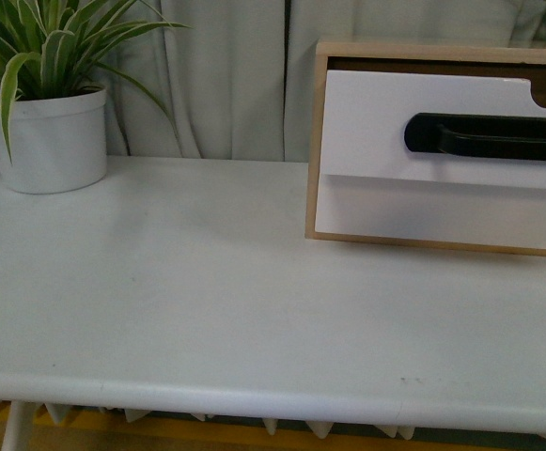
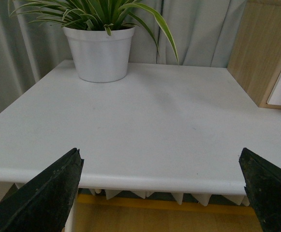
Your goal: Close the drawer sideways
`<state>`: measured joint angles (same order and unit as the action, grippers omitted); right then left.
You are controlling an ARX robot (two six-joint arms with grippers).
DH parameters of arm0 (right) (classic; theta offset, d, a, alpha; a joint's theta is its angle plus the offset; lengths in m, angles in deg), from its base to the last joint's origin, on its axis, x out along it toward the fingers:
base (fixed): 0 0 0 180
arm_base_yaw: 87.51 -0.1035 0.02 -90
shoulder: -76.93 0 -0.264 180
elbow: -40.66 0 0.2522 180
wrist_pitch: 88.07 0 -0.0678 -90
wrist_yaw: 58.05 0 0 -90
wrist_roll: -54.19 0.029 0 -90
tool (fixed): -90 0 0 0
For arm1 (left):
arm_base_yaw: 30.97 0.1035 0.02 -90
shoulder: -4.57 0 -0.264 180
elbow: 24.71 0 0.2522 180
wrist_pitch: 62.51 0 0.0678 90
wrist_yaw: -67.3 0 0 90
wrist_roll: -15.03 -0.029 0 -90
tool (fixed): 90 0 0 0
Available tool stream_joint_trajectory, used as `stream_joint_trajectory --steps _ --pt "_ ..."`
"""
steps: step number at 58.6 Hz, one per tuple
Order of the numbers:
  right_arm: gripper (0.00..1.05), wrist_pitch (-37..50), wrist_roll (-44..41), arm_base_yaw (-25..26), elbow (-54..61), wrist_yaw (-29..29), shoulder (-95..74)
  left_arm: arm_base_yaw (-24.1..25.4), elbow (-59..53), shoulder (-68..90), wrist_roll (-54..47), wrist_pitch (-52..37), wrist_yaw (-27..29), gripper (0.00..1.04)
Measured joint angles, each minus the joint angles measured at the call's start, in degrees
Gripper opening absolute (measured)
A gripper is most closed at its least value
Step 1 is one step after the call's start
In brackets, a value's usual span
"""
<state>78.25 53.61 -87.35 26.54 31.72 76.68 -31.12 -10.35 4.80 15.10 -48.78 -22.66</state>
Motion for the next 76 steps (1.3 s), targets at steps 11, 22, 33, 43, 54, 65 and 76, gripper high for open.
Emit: stream_joint_trajectory --steps 11,22,33,43,54,65,76 --pt "0.95 0.00 0.00 0.00 0.00 0.00 0.00 0.00 0.00 0.00 0.00 0.00 0.00 0.98" --pt "0.95 0.00 0.00 0.00 0.00 0.00 0.00 0.00 0.00 0.00 0.00 0.00 0.00 0.98" --pt "0.95 0.00 0.00 0.00 0.00 0.00 0.00 0.00 0.00 0.00 0.02 0.00 0.00 0.98" --pt "0.95 0.00 0.00 0.00 0.00 0.00 0.00 0.00 0.00 0.00 0.02 0.00 0.00 0.98" --pt "0.95 0.00 0.00 0.00 0.00 0.00 0.00 0.00 0.00 0.00 0.02 0.00 0.00 0.98" --pt "0.95 0.00 0.00 0.00 0.00 0.00 0.00 0.00 0.00 0.00 0.02 0.00 0.00 0.98" --pt "0.95 0.00 0.00 0.00 0.00 0.00 0.00 0.00 0.00 0.00 0.00 0.00 0.00 0.98"
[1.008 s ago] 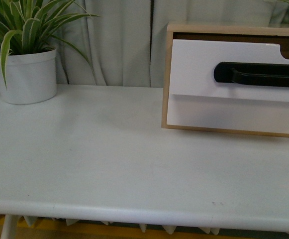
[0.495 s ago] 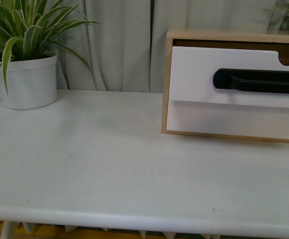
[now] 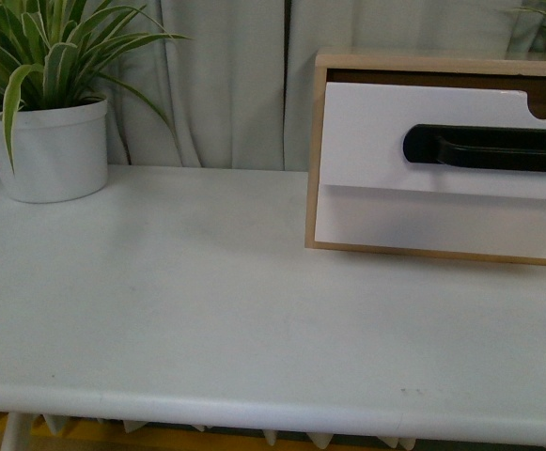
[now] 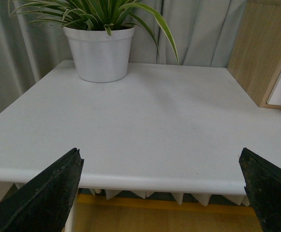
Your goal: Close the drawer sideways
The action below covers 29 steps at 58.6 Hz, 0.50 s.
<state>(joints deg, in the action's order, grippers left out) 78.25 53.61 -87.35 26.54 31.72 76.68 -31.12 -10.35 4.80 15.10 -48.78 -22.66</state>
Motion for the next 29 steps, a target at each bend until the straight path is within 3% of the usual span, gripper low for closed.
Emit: stream_joint_trajectory --steps 15,17,23,29 --pt "0.95 -3.10 0.55 -0.57 -0.94 2.01 -0.98 0.00 0.00 0.00 0.02 0.00 0.00 0.98" --pt "0.95 -6.71 0.90 -0.83 -2.23 3.30 -2.73 -0.61 -0.07 -0.02 -1.09 -0.55 1.88 0.98" --pt "0.95 -10.12 1.27 -0.20 -3.65 2.38 -7.10 -5.38 -0.11 0.61 -13.62 -8.02 16.44 0.98" --pt "0.95 -9.49 0.59 2.62 -5.79 -1.92 -11.39 -7.04 -0.13 5.11 -27.06 -16.35 17.97 0.98"
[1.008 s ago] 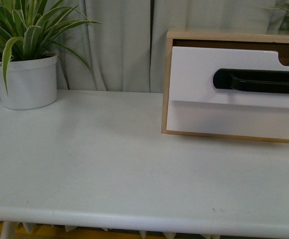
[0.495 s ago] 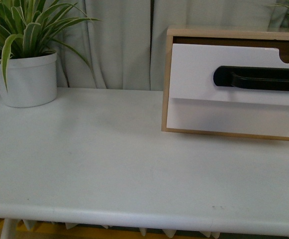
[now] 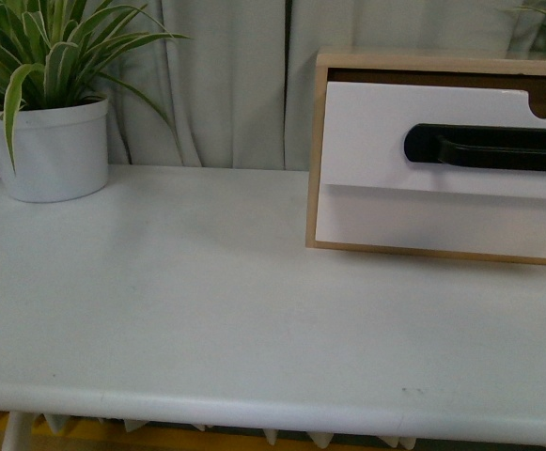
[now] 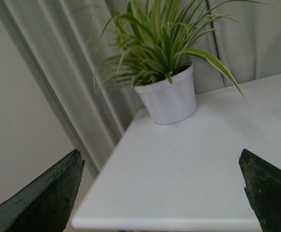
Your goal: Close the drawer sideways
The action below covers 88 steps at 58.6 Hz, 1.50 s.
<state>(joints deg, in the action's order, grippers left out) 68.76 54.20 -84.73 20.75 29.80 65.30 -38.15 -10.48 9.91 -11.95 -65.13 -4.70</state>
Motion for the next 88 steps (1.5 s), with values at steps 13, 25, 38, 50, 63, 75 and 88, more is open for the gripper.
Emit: stream_joint_trajectory --steps 13,25,38,50,63,75,88 --pt "0.95 4.50 -12.37 6.36 -9.40 -8.92 -10.95 0.11 0.02 22.14 -26.47 -30.18 -15.28 0.98" --pt "0.95 10.73 -35.30 10.67 -14.45 -10.10 -19.78 0.37 1.01 43.87 -52.63 -46.73 -35.26 0.98" --pt "0.95 15.69 -44.74 13.46 -19.45 -11.72 -28.30 -3.02 7.02 55.23 -65.11 -48.17 -40.13 0.98" --pt "0.95 18.43 -46.14 14.73 -24.72 -13.29 -36.98 -7.45 13.46 63.82 -69.53 -48.46 -39.17 0.98" --pt "0.95 18.21 -48.33 14.75 -30.05 -14.32 -44.54 -12.74 22.32 71.23 -72.30 -46.38 -37.70 0.98" --pt "0.95 18.25 -50.93 13.53 -35.82 -14.25 -51.49 -16.37 30.23 77.37 -74.23 -44.37 -37.27 0.98" --pt "0.95 14.69 -54.93 12.31 -40.94 -14.34 -56.92 -19.96 37.31 82.47 -76.87 -41.92 -36.94 0.98"
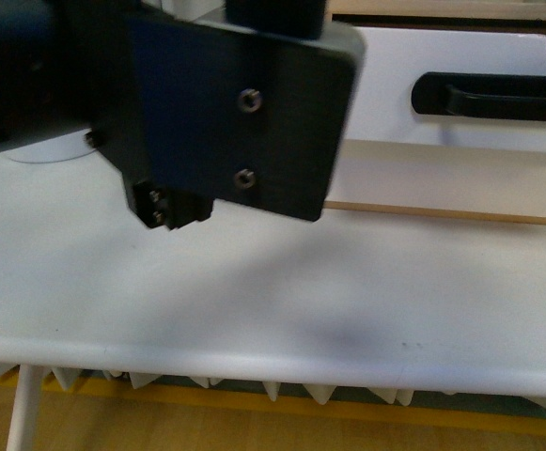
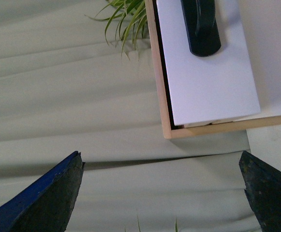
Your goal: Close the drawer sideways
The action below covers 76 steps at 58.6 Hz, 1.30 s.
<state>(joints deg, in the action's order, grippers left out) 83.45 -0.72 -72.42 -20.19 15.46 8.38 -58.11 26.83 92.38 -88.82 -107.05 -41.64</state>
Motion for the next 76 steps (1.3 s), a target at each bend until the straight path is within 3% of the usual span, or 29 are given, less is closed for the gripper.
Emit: stream_joint_trajectory --steps 26,76 --pt "0.95 -3.48 -7.26 -0.50 -5.49 -0.20 -6.14 -5.20 11.50 9.33 -4.55 2.84 -0.68 0.98" --pt "0.95 1.53 -6.95 -1.81 -25.29 3.39 -28.70 -4.11 41.79 28.76 -6.75 13.25 -0.28 0.98"
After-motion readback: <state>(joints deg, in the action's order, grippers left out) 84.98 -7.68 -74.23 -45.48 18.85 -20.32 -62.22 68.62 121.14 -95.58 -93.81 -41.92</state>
